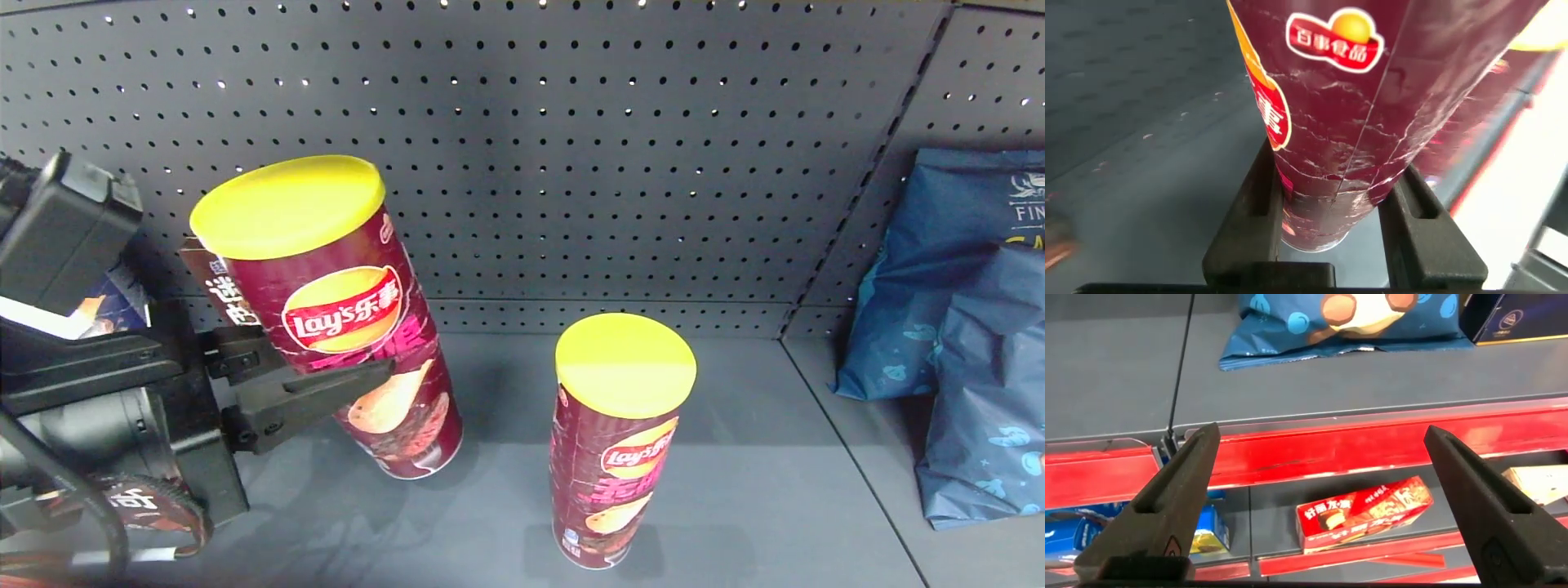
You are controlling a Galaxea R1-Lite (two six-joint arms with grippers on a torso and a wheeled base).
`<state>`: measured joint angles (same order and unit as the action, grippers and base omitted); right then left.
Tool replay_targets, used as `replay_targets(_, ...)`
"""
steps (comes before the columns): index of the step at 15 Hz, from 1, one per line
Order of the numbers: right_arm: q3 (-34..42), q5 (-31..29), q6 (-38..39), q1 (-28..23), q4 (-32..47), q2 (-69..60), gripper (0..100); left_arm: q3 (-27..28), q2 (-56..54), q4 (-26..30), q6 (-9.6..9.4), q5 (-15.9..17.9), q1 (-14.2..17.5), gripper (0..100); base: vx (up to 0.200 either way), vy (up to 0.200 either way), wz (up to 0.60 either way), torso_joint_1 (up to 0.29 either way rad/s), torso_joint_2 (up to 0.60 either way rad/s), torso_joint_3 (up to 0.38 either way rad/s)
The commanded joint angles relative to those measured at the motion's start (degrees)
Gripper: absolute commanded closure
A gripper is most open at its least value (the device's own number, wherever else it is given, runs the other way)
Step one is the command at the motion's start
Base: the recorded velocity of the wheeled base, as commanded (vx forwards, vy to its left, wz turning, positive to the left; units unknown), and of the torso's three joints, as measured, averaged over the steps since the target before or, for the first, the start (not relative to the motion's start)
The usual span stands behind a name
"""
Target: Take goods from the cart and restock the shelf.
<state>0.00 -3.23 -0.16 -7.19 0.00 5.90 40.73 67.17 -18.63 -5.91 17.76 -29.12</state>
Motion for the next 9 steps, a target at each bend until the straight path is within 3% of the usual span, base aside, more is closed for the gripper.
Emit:
replay_targets(1,0.0,-0.02,-0.02,-0.01,0.0,0.34,0,1.2,3.23,-0.09,-0.06,0.96,-0.76,100,0.0,0.0,0.0,0.0,0.0,0.0)
replay_targets(6,0.0,-0.02,-0.02,-0.01,0.0,0.34,0,8.49,15.36,-0.45,-0.33,5.44,0.82,100,0.0,0.0,0.0,0.0,0.0,0.0)
replay_targets(9,0.0,-0.02,-0.02,-0.01,0.0,0.34,0,12.36,20.46,-0.45,-0.42,10.28,1.0,100,0.0,0.0,0.0,0.0,0.0,0.0)
